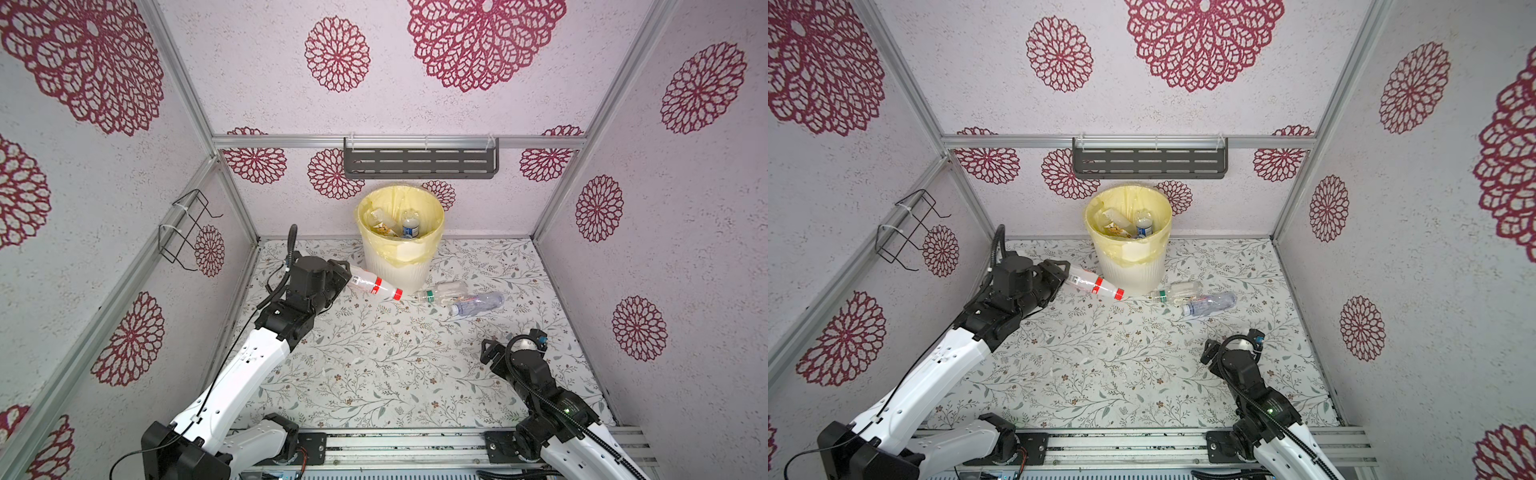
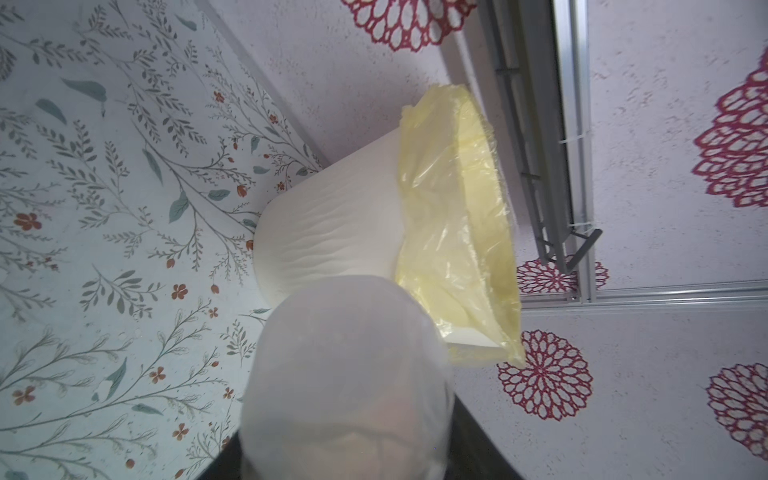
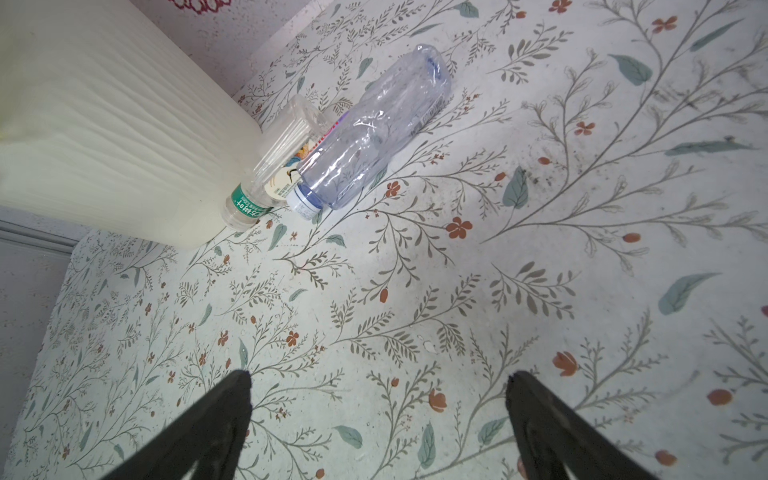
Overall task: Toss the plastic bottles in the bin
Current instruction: 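Lift the red-cap bottle with the left gripper and carry it over the bin, then open the left gripper above the bin to drop the red-cap bottle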
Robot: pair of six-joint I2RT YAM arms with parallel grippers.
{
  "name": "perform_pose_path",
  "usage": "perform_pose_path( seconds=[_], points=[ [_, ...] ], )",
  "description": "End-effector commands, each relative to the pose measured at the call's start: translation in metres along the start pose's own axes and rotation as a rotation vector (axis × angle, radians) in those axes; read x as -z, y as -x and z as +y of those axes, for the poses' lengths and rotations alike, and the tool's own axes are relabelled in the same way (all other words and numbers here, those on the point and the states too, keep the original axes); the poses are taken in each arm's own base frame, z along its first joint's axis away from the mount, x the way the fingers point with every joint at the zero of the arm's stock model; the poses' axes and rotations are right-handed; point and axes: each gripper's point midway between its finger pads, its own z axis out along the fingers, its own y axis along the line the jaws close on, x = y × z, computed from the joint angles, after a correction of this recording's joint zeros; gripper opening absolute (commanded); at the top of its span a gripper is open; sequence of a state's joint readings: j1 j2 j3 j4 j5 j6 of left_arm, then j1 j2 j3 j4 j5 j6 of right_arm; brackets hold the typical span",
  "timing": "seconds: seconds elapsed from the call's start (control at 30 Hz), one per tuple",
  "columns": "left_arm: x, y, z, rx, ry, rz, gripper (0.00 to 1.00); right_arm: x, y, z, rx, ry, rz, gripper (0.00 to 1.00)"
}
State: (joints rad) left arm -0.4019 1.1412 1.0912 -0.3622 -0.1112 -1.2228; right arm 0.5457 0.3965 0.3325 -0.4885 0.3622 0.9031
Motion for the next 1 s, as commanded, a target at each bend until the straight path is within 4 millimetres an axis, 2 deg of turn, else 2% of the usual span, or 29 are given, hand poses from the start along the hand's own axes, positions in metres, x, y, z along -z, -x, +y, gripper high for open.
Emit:
perform_pose_path(
  seconds=[0.0, 0.3, 0.53, 0.63, 0.9, 0.97],
  points=[
    [0.015, 0.01, -0.005, -0.031, -0.009, 0.018, 0.53, -0.001, 0.005, 0.006, -0.036, 0.018, -0.018, 0.99],
    [0.029, 0.059, -0.048, -0.091, -0.07, -0.022, 0.53, 0.006, 0.017, 0.001, 0.0, -0.021, -0.06, 0.99],
    [0.044, 0.09, -0.066, -0.114, -0.09, -0.063, 0.53, 0.002, 0.015, 0.0, 0.004, -0.031, -0.057, 0.99],
    [0.04, 0.093, -0.08, -0.121, -0.123, -0.046, 0.52, 0.002, 0.015, 0.001, 0.009, -0.031, -0.054, 0.99],
    [0.025, 0.096, -0.089, -0.098, -0.153, -0.045, 0.52, 0.0, 0.011, -0.002, 0.006, -0.036, -0.045, 0.99],
    [0.023, 0.097, -0.097, -0.107, -0.173, -0.056, 0.53, 0.0, 0.011, -0.003, 0.004, -0.036, -0.047, 0.99]
  ],
)
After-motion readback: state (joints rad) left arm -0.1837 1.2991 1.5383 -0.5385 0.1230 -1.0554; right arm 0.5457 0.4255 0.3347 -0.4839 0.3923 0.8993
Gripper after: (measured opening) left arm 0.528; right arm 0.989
